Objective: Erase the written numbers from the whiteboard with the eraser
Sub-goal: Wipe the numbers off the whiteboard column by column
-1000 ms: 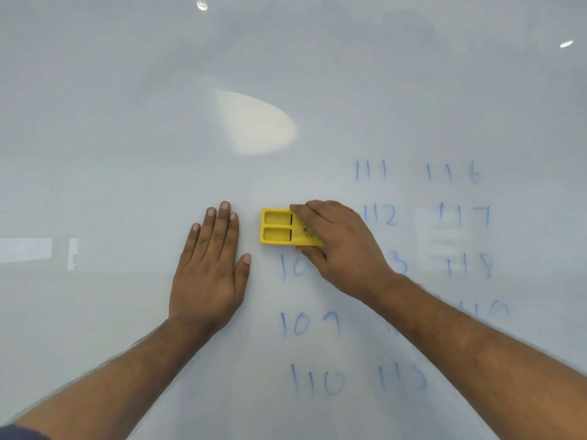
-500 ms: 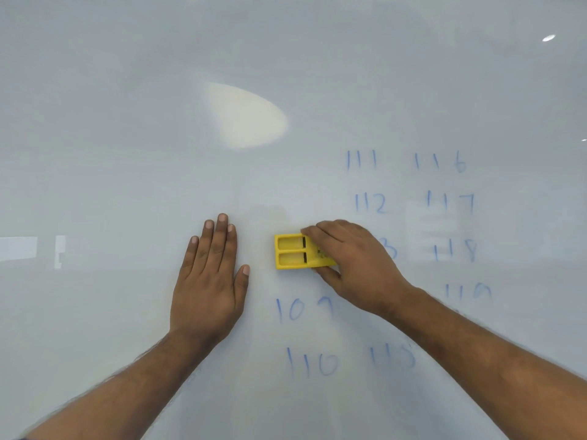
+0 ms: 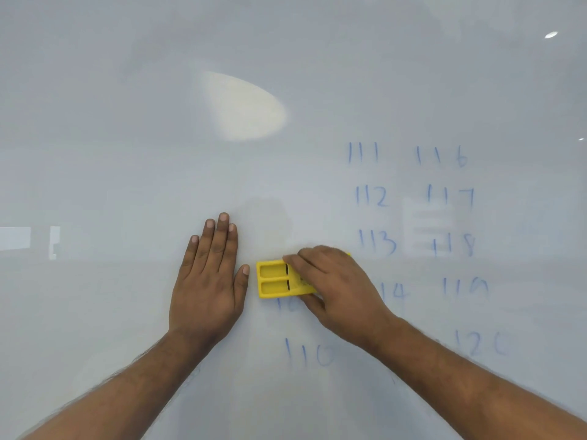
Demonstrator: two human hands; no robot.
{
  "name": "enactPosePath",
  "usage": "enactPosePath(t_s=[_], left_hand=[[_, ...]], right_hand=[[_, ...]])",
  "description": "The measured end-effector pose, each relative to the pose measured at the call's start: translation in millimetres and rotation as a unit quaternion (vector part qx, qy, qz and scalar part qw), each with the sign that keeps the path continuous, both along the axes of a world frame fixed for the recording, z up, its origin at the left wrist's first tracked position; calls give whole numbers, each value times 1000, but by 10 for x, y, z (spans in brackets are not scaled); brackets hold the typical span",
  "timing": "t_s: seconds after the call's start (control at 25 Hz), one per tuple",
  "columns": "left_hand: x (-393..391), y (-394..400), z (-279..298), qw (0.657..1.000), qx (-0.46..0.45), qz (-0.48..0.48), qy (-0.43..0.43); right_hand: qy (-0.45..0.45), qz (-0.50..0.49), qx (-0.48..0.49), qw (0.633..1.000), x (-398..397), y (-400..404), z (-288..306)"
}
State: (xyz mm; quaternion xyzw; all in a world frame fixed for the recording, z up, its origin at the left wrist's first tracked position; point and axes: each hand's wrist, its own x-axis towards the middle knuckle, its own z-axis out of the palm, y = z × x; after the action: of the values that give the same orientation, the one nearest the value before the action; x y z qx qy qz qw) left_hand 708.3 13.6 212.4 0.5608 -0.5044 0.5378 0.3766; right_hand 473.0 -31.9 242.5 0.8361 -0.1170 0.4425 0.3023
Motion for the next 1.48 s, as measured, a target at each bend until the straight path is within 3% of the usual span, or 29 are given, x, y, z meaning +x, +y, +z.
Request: enactPosePath(t_s=[0.2,0.48,0.96,1.24,1.48], left_hand=[[-11,-21,-101,1000,-4,4,7],[-45,-25,-276,1000,-2,4,17],[-42,-16,-504,1000,5,6,13],[-58,-13,-679,1000,11,3,15],[-23,-9,-784,1000,19,2,1]], right_hand=[[41,-30,-13,999,-208,-52,-137],[-73,-4,33,997,-54,-25,317],[58,-34,-11,998,-324,-117,-595],[-59,-4,40,997,-169,-120,-294],[-20,11,28,999,-45,-99,-691]])
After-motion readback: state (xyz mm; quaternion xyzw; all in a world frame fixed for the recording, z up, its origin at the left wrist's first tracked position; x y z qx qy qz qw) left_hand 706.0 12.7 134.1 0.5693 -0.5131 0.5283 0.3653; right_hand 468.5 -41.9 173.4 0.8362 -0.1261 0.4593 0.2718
